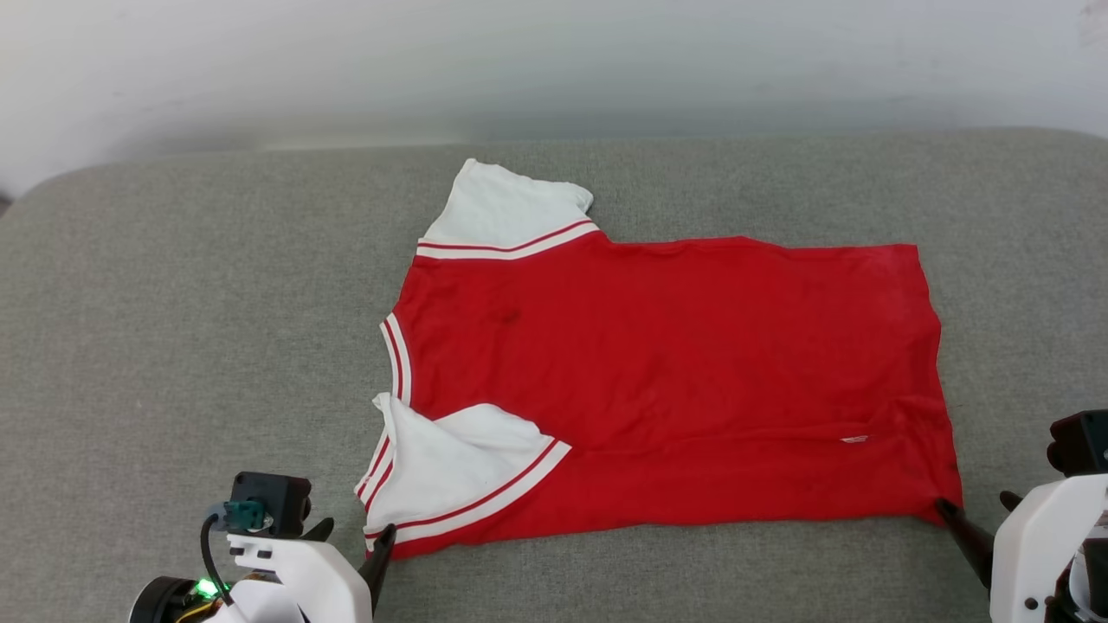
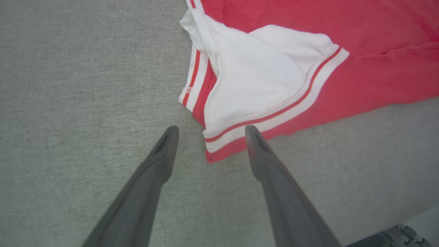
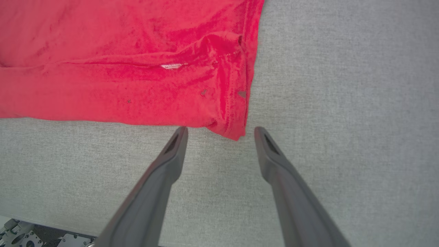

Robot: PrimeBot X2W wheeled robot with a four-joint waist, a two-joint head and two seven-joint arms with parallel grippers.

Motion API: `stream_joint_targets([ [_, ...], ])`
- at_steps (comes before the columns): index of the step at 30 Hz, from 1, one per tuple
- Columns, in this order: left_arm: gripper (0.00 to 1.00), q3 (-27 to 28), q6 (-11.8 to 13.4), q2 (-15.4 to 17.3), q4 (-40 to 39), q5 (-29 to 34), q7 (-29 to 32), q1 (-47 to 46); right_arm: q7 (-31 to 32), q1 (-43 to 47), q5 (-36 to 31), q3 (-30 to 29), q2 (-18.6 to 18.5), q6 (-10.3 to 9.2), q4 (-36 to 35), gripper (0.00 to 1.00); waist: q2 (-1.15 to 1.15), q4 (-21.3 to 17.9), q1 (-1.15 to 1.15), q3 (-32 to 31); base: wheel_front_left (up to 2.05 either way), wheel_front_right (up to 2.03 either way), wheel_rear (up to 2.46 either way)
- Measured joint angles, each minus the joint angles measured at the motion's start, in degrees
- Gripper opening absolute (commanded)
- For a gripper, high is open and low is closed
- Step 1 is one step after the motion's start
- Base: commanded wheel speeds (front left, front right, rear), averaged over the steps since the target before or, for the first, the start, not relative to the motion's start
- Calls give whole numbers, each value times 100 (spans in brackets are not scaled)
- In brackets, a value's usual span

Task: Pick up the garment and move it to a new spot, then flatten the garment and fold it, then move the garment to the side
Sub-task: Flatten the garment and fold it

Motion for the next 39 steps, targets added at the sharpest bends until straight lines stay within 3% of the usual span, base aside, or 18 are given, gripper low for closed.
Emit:
stream_joint_targets([
  [15, 100, -202, 148, -38, 515, 178, 346, -316, 15, -116, -112, -114, 159, 0, -276, 100, 0, -196, 1, 633, 0, 0, 0],
  [20, 100, -224, -18, -97, 705, 67, 388, -389, -12, -137, -103, -82, 163, 0, -272, 100, 0, -226, 1, 748, 0, 0, 0],
  [23, 0, -260, -212, -126, 827, -18, 423, -473, -16, -208, -108, -48, 141, 0, -269, 100, 0, -232, 1, 780, 0, 0, 0],
  [30, 0, -315, -545, -326, 1050, -144, 250, -552, -5, -241, -234, -84, -78, 0, -197, 100, 0, -151, 1, 621, 0, 0, 0],
  [39, 0, -297, -426, -104, 296, 64, 103, -475, -16, -240, -367, -143, -142, 0, 153, 100, 0, 87, 1, 453, 0, 0, 0],
])
